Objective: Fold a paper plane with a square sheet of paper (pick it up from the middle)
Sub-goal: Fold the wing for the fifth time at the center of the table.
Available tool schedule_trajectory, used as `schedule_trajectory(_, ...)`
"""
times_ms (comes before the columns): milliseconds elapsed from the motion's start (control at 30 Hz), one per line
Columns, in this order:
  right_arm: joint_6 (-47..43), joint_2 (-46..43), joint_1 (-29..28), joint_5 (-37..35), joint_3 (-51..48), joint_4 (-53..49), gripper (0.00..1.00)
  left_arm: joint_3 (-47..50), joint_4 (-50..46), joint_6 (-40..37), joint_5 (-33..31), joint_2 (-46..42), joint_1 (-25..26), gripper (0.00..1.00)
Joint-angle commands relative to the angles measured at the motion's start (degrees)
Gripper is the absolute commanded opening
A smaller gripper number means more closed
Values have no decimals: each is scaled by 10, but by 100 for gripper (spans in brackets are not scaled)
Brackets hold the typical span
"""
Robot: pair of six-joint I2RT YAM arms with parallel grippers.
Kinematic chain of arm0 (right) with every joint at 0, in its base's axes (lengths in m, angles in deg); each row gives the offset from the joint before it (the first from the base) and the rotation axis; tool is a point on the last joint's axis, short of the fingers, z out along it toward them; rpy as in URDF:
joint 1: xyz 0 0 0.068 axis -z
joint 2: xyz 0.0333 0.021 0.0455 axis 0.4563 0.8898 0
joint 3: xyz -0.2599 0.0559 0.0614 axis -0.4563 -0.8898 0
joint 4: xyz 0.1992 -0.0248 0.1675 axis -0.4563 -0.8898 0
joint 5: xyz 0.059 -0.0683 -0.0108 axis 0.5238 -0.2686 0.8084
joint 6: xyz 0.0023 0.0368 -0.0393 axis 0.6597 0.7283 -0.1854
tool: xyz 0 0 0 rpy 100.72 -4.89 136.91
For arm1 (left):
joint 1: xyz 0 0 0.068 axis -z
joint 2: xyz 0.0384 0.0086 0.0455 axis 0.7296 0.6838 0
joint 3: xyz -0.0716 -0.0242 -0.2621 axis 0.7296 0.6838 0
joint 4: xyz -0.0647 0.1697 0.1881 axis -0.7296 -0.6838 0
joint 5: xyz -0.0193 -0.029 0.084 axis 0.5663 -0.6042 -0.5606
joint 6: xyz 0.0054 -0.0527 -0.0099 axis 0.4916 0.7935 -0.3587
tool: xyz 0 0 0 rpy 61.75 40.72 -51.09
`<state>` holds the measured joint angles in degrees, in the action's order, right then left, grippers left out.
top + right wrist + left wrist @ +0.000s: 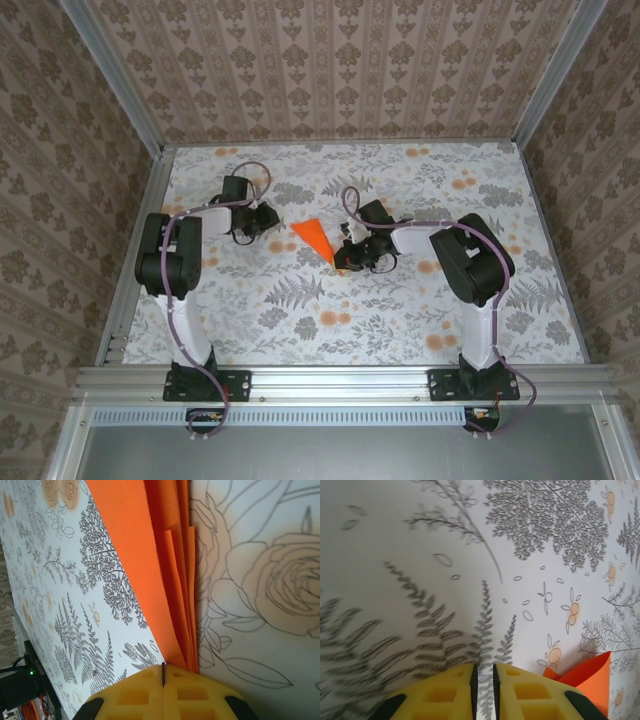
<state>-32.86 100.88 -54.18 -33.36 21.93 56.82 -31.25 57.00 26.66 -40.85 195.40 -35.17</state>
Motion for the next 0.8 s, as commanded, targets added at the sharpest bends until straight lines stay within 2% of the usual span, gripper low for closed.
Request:
schedule_trajectory(0, 7, -23, 4, -33, -4, -54, 7, -5, -48, -17, -34, -60, -3, 20)
schedule_trajectory(133, 11, -72, 3, -26, 10, -47, 17, 5, -82, -11, -61, -107, 17, 28)
schedule_trajectory(267, 13, -134, 9, -46, -2, -32, 36, 8, -123, -3, -101, -140, 54, 38)
schedule_trajectory(533, 2, -269, 41, -211, -97, -1, 62, -28, -224, 14, -218, -158, 158, 61)
schedule_trajectory(700, -34, -327, 64, -273, -150, -10, 67, -81, -299, 29, -321, -122, 226, 81)
schedule_trajectory(767, -40, -342, 69, -295, -182, 3, 70, -111, -328, 31, -358, -98, 247, 86)
